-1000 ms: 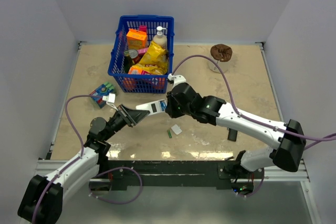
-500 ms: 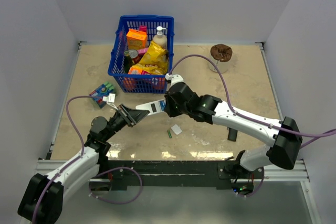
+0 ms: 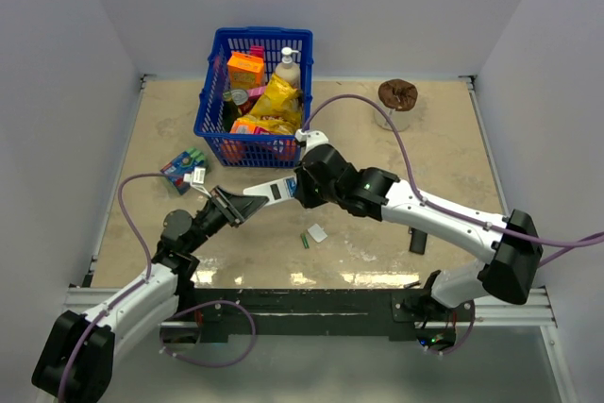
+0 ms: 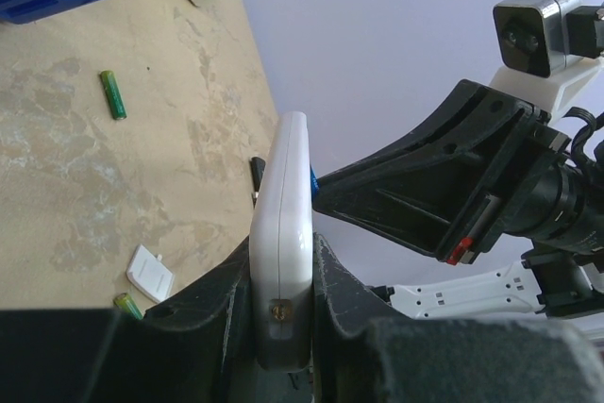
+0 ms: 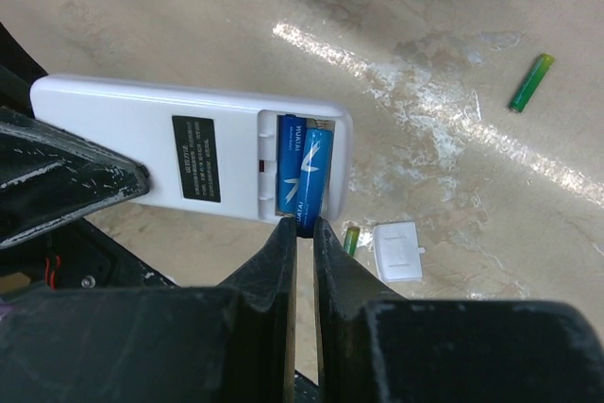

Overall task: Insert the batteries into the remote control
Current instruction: Load the battery into the remote control.

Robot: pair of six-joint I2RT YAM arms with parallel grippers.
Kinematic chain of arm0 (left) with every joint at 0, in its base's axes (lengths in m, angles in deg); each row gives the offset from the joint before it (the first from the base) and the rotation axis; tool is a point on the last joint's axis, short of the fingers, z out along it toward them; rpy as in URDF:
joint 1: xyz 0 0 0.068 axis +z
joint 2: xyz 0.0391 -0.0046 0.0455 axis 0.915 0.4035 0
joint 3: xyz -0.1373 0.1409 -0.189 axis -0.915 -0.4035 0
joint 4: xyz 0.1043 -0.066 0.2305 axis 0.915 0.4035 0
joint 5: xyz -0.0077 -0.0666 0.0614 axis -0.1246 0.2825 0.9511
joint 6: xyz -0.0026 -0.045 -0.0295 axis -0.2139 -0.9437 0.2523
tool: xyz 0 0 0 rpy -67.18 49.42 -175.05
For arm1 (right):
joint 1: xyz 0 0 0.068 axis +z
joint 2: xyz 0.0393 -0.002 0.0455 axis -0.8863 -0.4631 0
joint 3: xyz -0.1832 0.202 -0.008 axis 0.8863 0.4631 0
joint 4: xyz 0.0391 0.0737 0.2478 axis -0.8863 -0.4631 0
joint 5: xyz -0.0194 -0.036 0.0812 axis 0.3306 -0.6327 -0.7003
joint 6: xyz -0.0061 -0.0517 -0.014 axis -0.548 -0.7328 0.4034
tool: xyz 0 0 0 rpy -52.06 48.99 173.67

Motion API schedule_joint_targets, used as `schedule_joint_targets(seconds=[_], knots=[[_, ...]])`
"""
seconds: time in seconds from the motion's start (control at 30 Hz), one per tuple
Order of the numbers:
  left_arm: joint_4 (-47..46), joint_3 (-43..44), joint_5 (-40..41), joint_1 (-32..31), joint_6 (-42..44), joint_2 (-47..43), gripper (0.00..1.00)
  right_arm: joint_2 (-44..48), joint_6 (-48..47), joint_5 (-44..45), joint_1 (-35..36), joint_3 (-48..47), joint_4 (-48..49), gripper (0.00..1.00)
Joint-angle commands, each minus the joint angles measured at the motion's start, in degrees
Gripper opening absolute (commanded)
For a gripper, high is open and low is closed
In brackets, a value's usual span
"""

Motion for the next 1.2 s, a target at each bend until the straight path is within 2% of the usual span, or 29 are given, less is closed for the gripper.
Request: schedule_joint_targets(seconds=[0.0,0.3,0.7,0.83,0.97,1.0,1.03,1.13,1.17], knots=[[-5.6,1.3,-2.0,-0.2,-2.4,0.0,0.00,-0.4,-1.2,-0.6,0.1,-4.2,0.4,0.10],[-6.6,0.2,-0.9,-0.2,-5.0,0.2,0.00,-0.3,-1.4,-1.0,0.0,-6.3,-2.1,0.22],[-7.5,-1.3,-0.3,-0.2,-6.9,0.2,0.00,0.8,-1.2,-0.1,0.0,-7.4,-5.4,0.27],[-7.5,-1.5,-0.2,-0.2,-7.0,0.2,0.00,1.9,-2.2,-0.3,0.0,-9.3,-6.7,0.34],[-7.9,-1.5,-0.5,-0.2,-7.3,0.3,0.00,3.5,-5.2,-1.5,-0.1,-12.5,-8.1,0.47],[-8.3,-1.5,-0.7,-0.2,-7.4,0.5,0.00,4.1,-8.5,-3.0,-0.1,-12.9,-8.2,0.50],[-8.7,-1.5,-0.9,-0.2,-7.5,0.6,0.00,5.6,-10.5,-8.1,-0.7,-12.5,-7.4,0.53],[-9.8,-1.4,-1.6,-0.3,-7.7,0.9,0.00,9.6,-18.0,-18.5,-4.7,-9.3,-5.5,0.61],[-10.1,-1.3,-1.8,-0.2,-7.7,0.9,0.00,10.8,-19.3,-24.8,-7.8,-8.1,-4.6,0.65]])
